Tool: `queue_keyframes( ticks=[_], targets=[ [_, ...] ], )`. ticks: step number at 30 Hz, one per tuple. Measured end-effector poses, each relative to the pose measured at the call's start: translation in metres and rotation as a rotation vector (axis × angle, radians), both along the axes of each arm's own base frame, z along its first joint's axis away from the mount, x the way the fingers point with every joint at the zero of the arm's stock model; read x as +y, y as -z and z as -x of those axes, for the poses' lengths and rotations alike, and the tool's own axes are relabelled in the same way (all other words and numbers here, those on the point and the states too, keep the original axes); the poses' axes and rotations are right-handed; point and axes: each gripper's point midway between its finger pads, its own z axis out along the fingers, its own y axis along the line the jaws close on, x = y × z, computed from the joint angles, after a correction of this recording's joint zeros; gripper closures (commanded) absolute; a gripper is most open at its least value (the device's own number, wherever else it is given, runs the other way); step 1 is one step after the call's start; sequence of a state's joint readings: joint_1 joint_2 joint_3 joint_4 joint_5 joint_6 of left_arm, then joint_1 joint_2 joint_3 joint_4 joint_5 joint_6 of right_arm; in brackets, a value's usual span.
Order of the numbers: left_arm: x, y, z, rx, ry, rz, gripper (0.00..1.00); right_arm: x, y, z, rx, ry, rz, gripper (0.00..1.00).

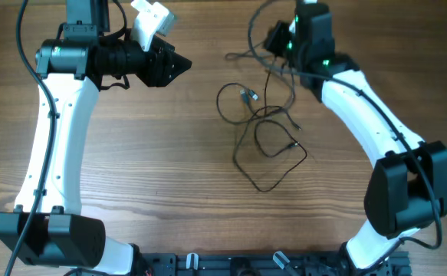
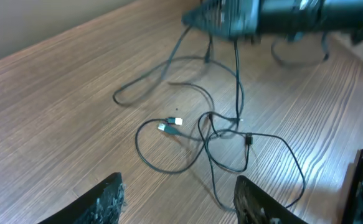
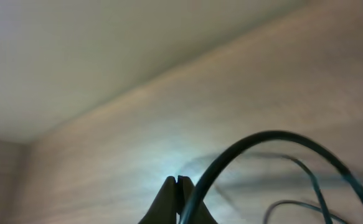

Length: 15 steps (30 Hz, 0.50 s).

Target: Untangle cables

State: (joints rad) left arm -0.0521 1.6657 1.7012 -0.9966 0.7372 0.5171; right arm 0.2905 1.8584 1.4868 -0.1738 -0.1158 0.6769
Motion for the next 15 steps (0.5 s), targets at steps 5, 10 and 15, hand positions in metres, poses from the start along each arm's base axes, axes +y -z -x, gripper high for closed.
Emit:
queue_keyframes(
  ticks=[5, 10, 15],
  targets=[
    [0.000, 0.000, 0.002, 0.007, 0.000, 0.000, 0.41, 0.016, -0.023, -0.021, -0.024, -0.055, -0.019, 0.96],
    [0.000, 0.000, 0.002, 0.007, 0.000, 0.000, 0.41, 0.028, 0.026, -0.025, 0.079, -0.113, -0.012, 0.95],
    [0.000, 0.000, 0.002, 0.007, 0.000, 0.000, 0.42, 0.040, 0.053, -0.006, 0.168, -0.232, 0.004, 0.32]
  ],
)
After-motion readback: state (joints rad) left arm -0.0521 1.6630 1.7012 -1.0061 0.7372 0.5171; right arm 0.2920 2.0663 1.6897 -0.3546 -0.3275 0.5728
